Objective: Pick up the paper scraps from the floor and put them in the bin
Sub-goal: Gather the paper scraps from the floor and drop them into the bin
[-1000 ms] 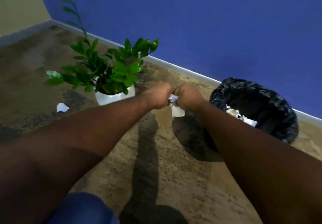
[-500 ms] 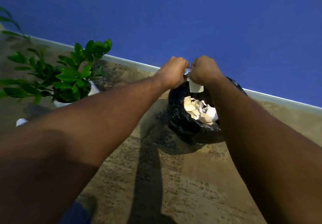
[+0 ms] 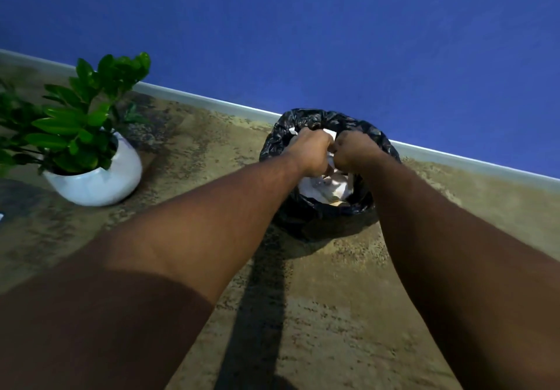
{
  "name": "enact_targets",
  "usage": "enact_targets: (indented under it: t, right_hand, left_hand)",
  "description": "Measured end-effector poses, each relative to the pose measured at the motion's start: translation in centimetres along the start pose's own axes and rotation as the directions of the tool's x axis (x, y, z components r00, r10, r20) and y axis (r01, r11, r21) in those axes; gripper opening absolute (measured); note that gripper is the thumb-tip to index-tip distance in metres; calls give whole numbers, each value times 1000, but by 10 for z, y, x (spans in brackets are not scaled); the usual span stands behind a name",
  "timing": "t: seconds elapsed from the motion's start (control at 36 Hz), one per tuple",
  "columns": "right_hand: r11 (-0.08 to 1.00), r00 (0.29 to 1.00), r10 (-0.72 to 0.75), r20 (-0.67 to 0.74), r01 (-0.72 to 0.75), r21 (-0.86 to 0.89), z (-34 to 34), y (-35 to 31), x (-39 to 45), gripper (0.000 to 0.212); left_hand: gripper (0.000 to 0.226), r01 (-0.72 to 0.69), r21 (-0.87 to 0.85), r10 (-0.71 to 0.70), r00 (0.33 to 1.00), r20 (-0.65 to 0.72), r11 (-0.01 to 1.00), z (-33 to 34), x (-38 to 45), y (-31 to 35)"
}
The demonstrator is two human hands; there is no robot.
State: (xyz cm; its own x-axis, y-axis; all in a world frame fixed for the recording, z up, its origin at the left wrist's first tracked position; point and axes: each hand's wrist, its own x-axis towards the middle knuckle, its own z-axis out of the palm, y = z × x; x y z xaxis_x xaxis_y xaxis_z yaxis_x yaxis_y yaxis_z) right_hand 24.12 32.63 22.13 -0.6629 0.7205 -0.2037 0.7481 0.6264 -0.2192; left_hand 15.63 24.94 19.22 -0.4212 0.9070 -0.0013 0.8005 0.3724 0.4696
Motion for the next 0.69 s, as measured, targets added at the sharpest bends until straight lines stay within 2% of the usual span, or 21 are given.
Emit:
enact_targets:
  t: [0.11,0.25,0.36,0.47,0.58,0.64,0.69]
  right_hand:
    - [998,1000,-4,-18,5,68,-1,-3,-1,12]
    - [996,986,-12,-168,27,89,-6,-20,1,11]
    - [992,970,-13,-241,43,120,-7,-42,1,15]
    - [987,953,-99,-286,131,93,-2,-79,1,15]
    - [974,946,-210,-248,223,28,10,-132,-4,9]
    - [967,948,-248,-199,255,7,20,-160,-9,13]
    - [956,944,-293,-154,292,-30,32,-187,-15,13]
  left_hand:
    - [29,-9,44,11,1000,-23,999,-2,1,0]
    - [27,-46,-96,44,999,-21,994,-13,-7,-1]
    - [28,-97,-146,80,990,-113,985,-30,-19,-17]
    - [23,-145,-102,122,971,-203,984,-53,-40,-49]
    - [15,-94,-40,83,973,-214,995,-75,-66,-92]
    - [9,-81,-25,74,972,-222,996,-84,-84,-117]
    - [13,-41,2,40,975,-219,999,-91,-105,-143]
